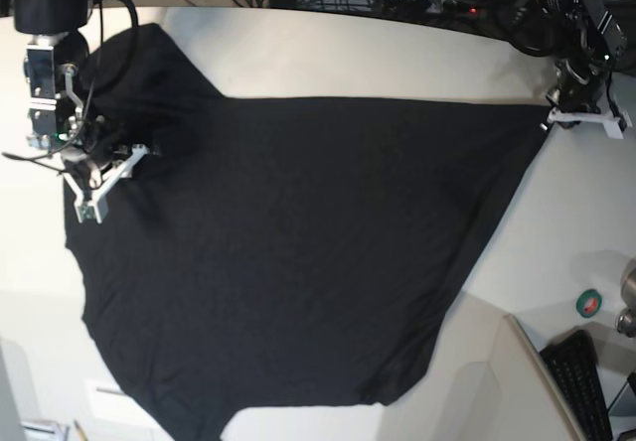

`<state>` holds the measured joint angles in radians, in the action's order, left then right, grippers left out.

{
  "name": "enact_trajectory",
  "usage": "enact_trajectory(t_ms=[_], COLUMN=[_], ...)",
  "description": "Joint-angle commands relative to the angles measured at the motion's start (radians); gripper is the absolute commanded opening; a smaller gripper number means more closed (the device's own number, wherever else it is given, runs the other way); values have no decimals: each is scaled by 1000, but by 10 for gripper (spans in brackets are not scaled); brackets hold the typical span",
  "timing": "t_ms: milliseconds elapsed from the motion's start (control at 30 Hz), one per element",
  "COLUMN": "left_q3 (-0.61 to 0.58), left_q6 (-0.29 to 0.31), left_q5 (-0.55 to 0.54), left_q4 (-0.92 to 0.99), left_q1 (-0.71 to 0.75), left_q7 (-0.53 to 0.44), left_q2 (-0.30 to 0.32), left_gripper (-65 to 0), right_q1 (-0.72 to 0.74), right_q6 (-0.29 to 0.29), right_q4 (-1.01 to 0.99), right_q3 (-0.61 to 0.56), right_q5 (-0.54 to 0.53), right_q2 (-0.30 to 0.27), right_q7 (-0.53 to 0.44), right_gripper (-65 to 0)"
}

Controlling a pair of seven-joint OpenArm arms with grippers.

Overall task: Layout the t-shirt on the table in an organized manner, then fold the t-shirt properly
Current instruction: 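Pull the shirt edges outward with both grippers to smooth it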

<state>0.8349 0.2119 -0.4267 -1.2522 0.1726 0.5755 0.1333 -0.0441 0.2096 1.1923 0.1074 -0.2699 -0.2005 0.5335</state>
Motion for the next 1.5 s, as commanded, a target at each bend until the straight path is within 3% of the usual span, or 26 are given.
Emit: enact_trajectory(t_ms=[0, 200, 367, 533, 733, 900, 1067, 1133, 1167, 1300, 1467], left_q3=[11, 100, 99, 99, 28, 10, 10, 10, 10, 10, 10], left_q6=[1, 1, 1, 2, 2, 2, 2, 2, 2, 2, 2], left_q5=[-5, -7, -4, -1, -4, -4, -4, -1, 1, 1, 1], left_q4=[6, 47, 41, 41, 41, 41, 41, 30, 16, -25, -44], left_q1=[-2, -14, -12, -12, -5, -2, -3, -3, -2, -2, -2], left_q7=[-15, -16, -16, -16, -15, -15, -15, -15, -15, -13, -13], left_q2=[9, -11, -24, -19, -16, -17, -16, -16, -16, -19, -21], left_gripper=[-650, -650, -650, -650, -650, -650, -650, -650, -650, -650, -650], right_q1=[-1, -35, -204, -234, -221, -356, -389, -448, -481, -526, -481], right_q6=[-2, -6, 0, 3, 63, 66, 66, 66, 66, 66, 66], right_q4=[11, 31, 281, 285, 212, 363, 349, 421, 459, 509, 429], right_q3=[5, 25, 176, 292, 309, 308, 318, 331, 325, 242, 170], right_q5=[-2, -2, -6, -6, -4, -7, -6, -6, -6, -6, -6], right_q2=[-7, -12, 16, 13, -11, -7, 11, 23, 29, 34, 36], right_q7=[10, 9, -63, -52, -37, -17, -19, -45, -66, -94, -86], right_gripper=[-461, -462, -440, -254, -255, -264, -269, -294, -338, -648, -650])
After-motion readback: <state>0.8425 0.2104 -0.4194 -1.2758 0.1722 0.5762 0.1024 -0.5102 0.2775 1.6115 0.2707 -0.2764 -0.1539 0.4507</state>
